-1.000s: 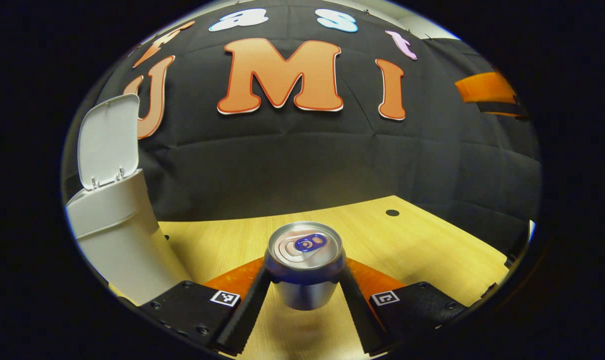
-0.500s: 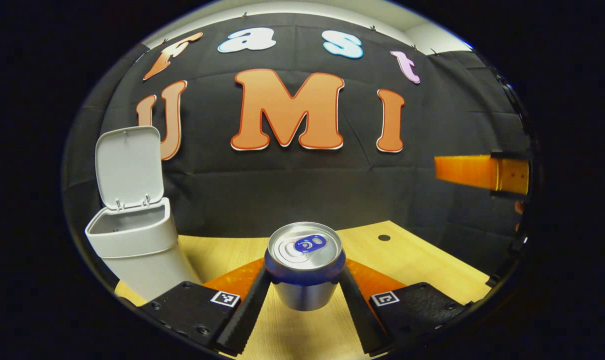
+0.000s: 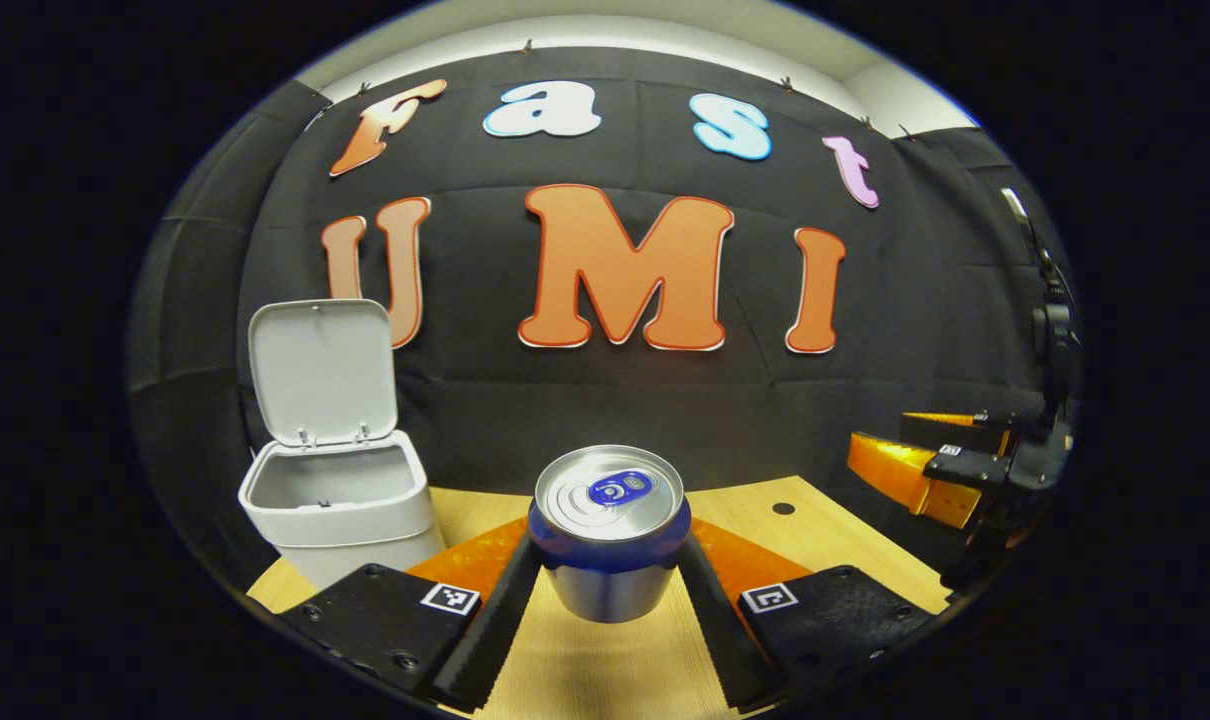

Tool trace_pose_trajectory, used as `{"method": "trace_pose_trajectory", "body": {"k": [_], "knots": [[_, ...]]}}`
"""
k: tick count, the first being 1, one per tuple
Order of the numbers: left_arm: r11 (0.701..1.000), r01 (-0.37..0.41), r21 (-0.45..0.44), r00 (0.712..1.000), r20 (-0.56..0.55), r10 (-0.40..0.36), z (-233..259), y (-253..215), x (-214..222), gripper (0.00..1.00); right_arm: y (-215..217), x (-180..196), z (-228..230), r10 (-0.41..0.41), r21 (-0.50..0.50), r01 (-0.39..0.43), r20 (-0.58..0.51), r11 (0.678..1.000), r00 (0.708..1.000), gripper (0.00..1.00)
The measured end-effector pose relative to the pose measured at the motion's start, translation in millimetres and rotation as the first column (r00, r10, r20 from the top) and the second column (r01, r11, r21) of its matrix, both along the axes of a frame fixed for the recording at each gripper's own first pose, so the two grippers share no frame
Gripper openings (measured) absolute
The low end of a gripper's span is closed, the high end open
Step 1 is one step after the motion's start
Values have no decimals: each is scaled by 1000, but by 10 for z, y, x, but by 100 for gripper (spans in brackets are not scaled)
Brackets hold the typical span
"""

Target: Press the lid of the desktop garbage bin to open it, pick up the crumpled paper on the desktop and throw it into the bin, then pick up the pop can on the desktop and drop it into the bin, and finally close the garbage bin lid.

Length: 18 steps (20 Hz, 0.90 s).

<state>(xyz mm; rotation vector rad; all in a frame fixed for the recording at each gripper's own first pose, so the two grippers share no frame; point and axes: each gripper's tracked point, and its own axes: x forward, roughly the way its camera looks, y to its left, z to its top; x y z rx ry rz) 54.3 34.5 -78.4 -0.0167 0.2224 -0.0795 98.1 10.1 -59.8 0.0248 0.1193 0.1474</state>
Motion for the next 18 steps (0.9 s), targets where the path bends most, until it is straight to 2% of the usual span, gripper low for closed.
{"method": "trace_pose_trajectory", "body": {"k": [7, 10, 18], "knots": [[992, -125, -1, 992, 36, 125, 620, 624, -51, 80, 144, 110, -49, 17, 1, -17, -8, 1000, 1000, 94], [984, -179, -2, 980, 87, 178, 869, 965, -54, 79, 216, 168, -88, 20, -5, -21, -18, 1000, 1000, 93], [953, -297, 55, 946, 151, 287, 1040, 1702, 150, 79, 366, 283, -93, 34, -17, -34, -19, 999, 999, 93]]}}
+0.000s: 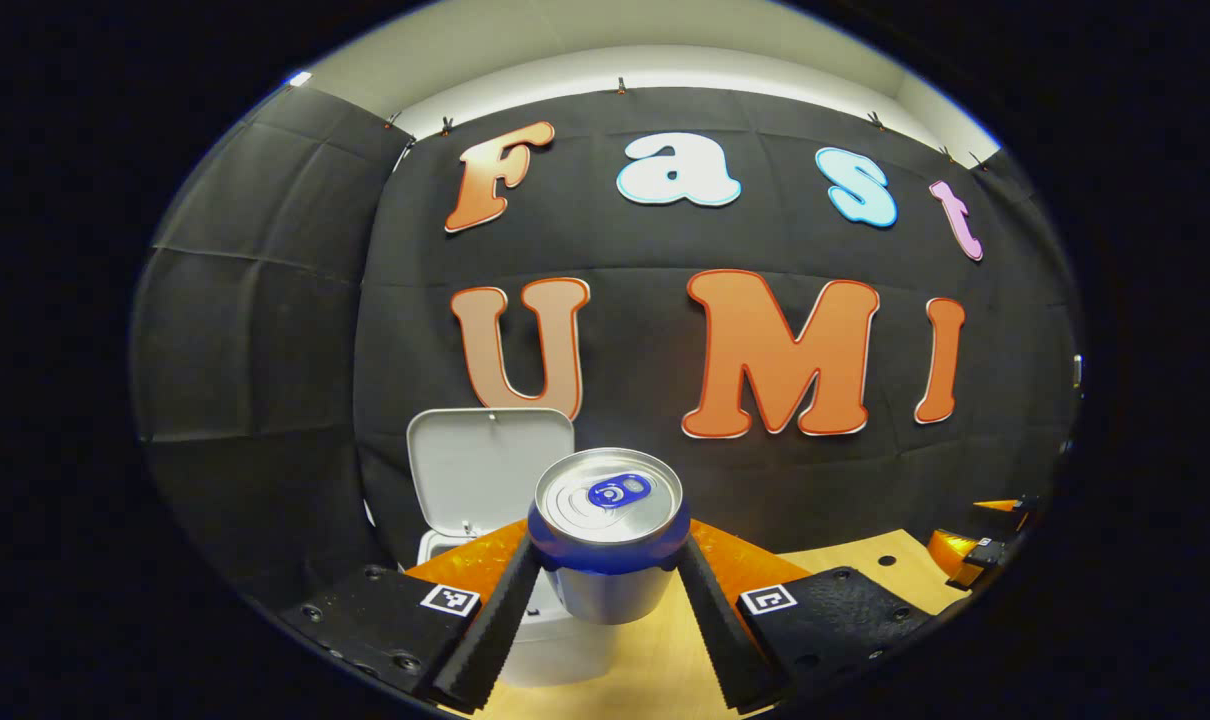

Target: Press the lid of the desktop garbage bin to open it, pick up the crumpled paper on the desktop and throw it into the bin, then pick up the pop can on the desktop and drop it into the bin, and finally close the garbage bin lid.

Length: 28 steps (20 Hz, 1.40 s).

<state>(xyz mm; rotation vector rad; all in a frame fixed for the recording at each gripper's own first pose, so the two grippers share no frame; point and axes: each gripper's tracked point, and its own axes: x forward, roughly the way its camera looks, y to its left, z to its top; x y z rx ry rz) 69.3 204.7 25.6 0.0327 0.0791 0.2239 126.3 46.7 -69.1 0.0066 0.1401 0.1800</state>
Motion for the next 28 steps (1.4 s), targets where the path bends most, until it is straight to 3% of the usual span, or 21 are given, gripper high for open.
{"method": "trace_pose_trajectory", "body": {"k": [10, 19, 22, 25, 26, 28], "knots": [[994, -110, 23, 994, 19, 110, -270, 726, 532, 79, -28, 56, -156, -20, -15, 20, -55, 1000, 998, 94], [991, -134, 25, 991, 1, 134, -539, 951, 906, 79, -202, -15, -104, -48, -39, 47, -40, 998, 998, 94], [989, -148, 29, 989, -11, 148, -617, 1009, 984, 84, -264, -10, -75, -61, -30, 60, -37, 998, 997, 94], [988, -155, 19, 988, 1, 155, -577, 1046, 1004, 84, -290, -18, -68, -69, -29, 68, -35, 997, 997, 94], [988, -154, 13, 988, 11, 154, -525, 1054, 1010, 92, -294, -13, -63, -70, -29, 69, -33, 997, 997, 94], [988, -153, 5, 988, 31, 153, -420, 1054, 1020, 93, -297, -16, -71, -69, -25, 68, -35, 997, 997, 94]]}}
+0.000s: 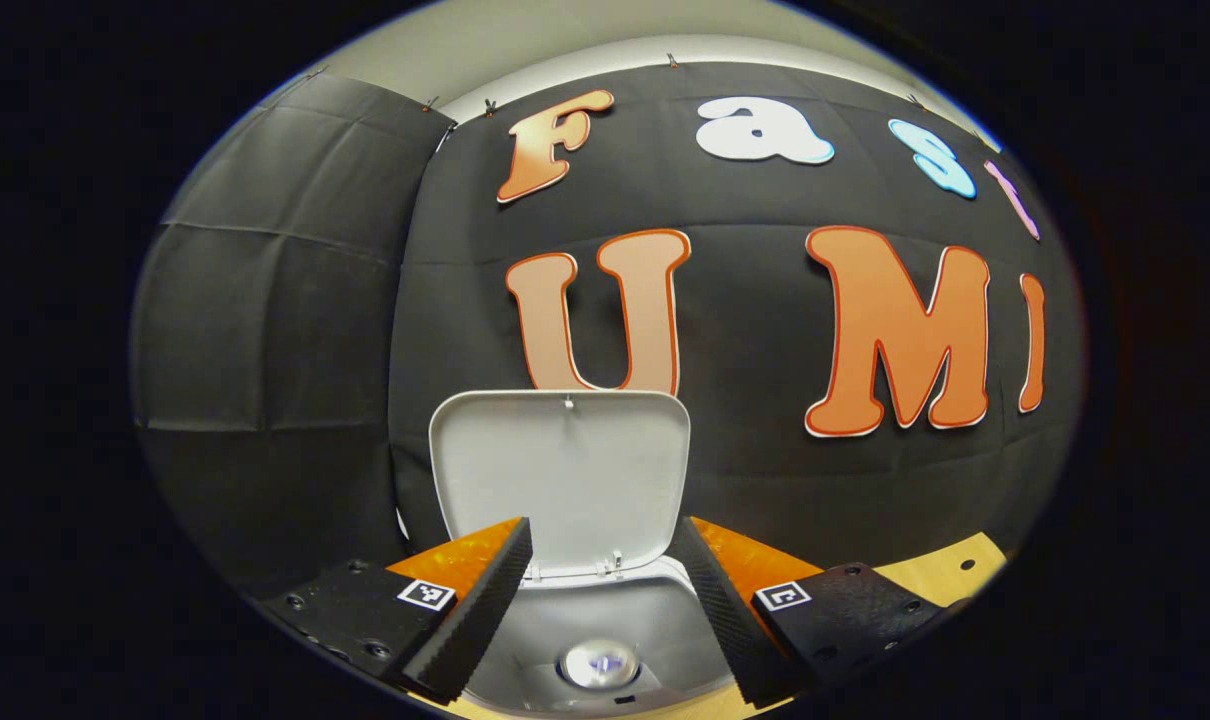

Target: Press the lid of the desktop garbage bin to open it, pick up the crumpled paper on the desktop and throw it into the bin, then pick up the pop can on the desktop and drop it into the bin, and finally close the garbage bin lid.

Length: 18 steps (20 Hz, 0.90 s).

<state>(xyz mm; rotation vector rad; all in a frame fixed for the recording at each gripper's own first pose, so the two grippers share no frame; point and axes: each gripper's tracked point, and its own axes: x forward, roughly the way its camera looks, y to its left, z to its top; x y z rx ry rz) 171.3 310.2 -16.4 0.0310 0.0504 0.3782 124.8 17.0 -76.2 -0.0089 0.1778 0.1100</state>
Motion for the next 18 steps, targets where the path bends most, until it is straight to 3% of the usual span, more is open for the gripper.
{"method": "trace_pose_trajectory", "body": {"k": [18], "knots": [[1000, -23, 16, 997, 74, 22, 1119, 204, 146, 93, -67, -28, -26, 5, 17, -5, -5, 1000, 1000, 93]]}}
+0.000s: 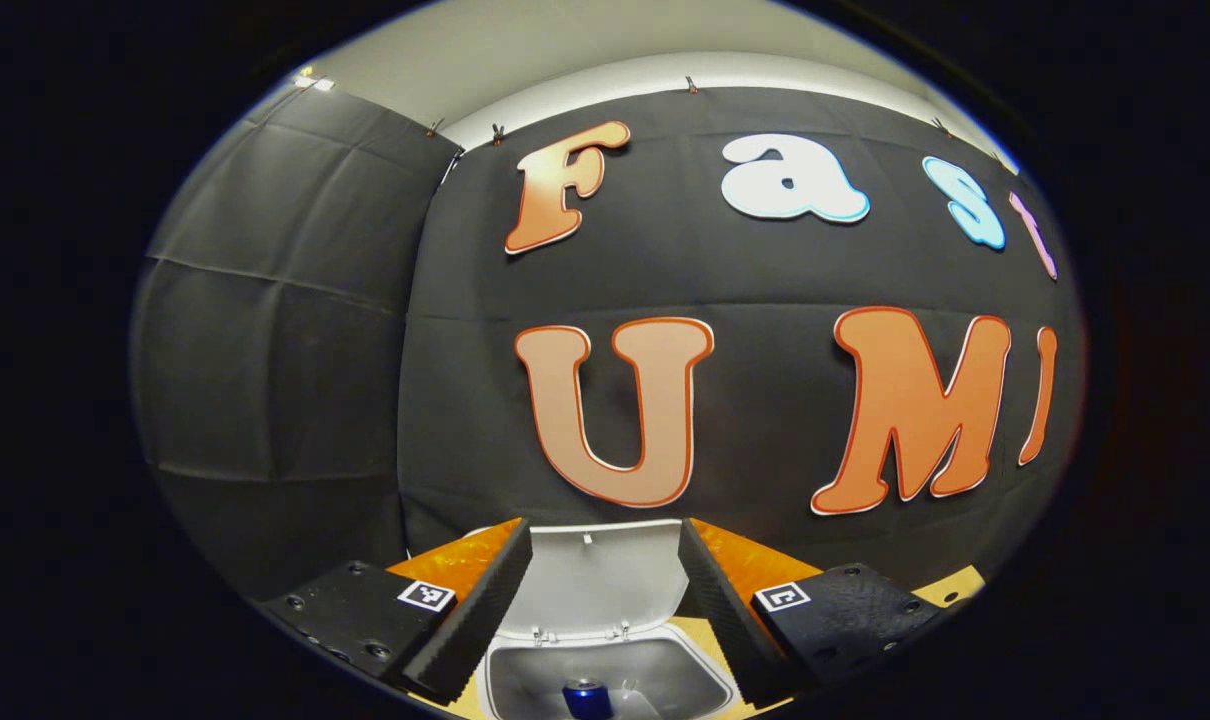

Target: Press the lid of the desktop garbage bin to open it, pick up the crumpled paper on the desktop and throw it into the bin, then pick up the pop can on the desktop and drop it into the bin, and finally close the garbage bin lid.

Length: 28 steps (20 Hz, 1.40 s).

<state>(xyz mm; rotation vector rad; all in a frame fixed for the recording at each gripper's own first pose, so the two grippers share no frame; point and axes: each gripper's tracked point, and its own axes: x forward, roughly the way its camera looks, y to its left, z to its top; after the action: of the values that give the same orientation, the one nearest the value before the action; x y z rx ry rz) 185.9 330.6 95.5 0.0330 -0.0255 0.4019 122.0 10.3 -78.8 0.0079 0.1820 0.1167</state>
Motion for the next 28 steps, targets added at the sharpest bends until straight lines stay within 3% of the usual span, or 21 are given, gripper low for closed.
{"method": "trace_pose_trajectory", "body": {"k": [7, 16, 19, 23, 28], "knots": [[999, -1, -33, 1000, 22, 2, 489, 263, 310, 92, -39, -21, -14, -3, 1, 3, -3, 1000, 1000, 94], [992, 43, -120, 987, -149, -61, 448, 473, 680, 93, -10, -31, -72, 0, 25, 1, -14, 1000, 1000, 94], [974, 31, -222, 966, -243, -86, 254, 549, 834, 94, 14, -50, -60, 7, 31, -7, -10, 999, 1000, 94], [958, -10, -286, 928, -360, -98, -54, 658, 1006, 94, -46, -75, -66, 1, 33, -1, -3, 999, 1000, 94], [928, -60, -367, 842, -518, -150, -618, 537, 1015, 94, -139, -91, -74, -19, 43, 19, -6, 999, 1000, 93]]}}
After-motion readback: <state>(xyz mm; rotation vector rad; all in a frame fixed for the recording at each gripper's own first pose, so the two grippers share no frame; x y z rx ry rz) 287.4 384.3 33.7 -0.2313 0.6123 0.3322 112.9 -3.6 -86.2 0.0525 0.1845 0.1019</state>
